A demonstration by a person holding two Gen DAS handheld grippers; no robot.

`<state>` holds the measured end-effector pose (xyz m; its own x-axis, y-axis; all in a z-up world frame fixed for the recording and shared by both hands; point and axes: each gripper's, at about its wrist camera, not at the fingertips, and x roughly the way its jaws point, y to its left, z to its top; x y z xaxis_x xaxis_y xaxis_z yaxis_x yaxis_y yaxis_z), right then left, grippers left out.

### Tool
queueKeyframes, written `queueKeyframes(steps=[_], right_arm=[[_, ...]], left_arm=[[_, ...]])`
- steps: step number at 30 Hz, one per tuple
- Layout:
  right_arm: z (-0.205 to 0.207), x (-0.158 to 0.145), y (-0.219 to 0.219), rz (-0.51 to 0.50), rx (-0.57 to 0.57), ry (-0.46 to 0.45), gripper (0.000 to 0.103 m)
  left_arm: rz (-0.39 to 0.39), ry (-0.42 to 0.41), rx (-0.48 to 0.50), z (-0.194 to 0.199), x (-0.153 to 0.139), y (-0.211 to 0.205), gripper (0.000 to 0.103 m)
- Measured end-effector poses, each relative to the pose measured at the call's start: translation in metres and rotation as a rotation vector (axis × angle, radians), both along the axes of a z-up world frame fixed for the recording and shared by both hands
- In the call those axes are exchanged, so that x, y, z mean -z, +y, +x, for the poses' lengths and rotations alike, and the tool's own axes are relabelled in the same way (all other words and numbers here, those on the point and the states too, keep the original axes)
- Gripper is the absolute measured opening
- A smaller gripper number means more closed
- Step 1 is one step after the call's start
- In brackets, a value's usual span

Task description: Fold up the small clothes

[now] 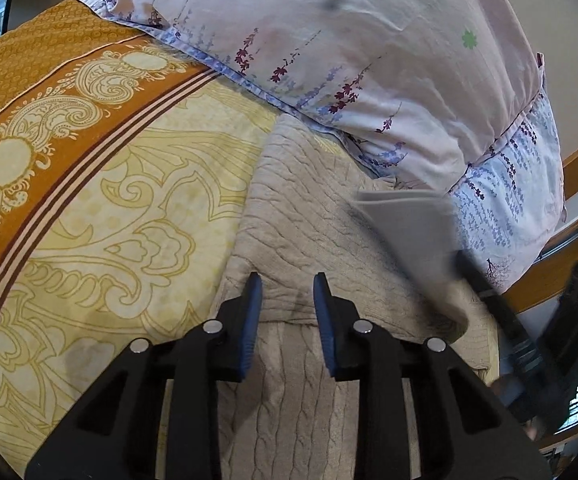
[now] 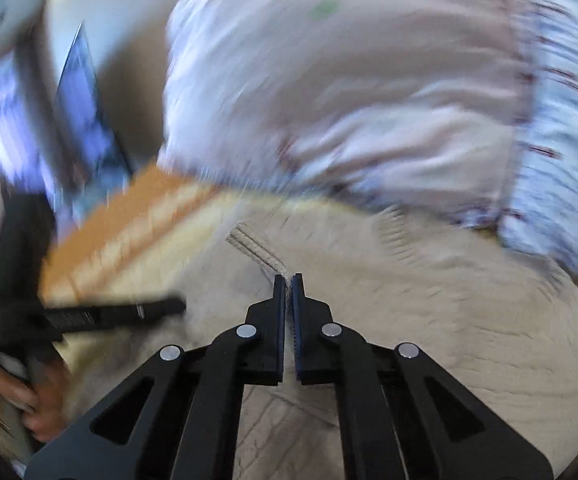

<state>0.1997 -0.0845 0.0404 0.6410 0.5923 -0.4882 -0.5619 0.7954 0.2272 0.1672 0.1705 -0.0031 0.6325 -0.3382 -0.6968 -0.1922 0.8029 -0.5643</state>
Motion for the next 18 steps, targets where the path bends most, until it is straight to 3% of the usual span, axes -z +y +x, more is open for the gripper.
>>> queueKeyframes(steps=[3, 6, 10, 13, 16, 18], right_arm=[[-0.01, -0.015, -0.069, 0.186, 0.164, 0.001, 0.003], [-0.031, -0.007, -0.145, 0.326, 0.371, 0.034, 0.003], [-0.039, 0.045, -0.205, 0.32, 0.581, 0.26, 0.004], [-0.043, 0.063, -0.237, 0.425, 0.63, 0.372, 0.007], [-0.042, 0.059, -0.253, 0.496, 0.615, 0.371, 0.03], [-0.034, 0.058, -0.256, 0.517, 0.594, 0.396, 0.03]], left_arm=[[-0.002, -0.001, 0.0, 0.0, 0.0, 0.0, 0.028], [-0.005, -0.006, 0.001, 0.0, 0.0, 0.0, 0.031], [0.0, -0.017, 0.011, 0.0, -0.001, -0.003, 0.037], [0.006, -0.02, 0.017, 0.0, -0.003, -0.005, 0.04], [-0.005, -0.02, 0.017, 0.001, -0.003, -0.005, 0.042], [-0.017, -0.019, 0.017, 0.001, -0.003, -0.005, 0.043]])
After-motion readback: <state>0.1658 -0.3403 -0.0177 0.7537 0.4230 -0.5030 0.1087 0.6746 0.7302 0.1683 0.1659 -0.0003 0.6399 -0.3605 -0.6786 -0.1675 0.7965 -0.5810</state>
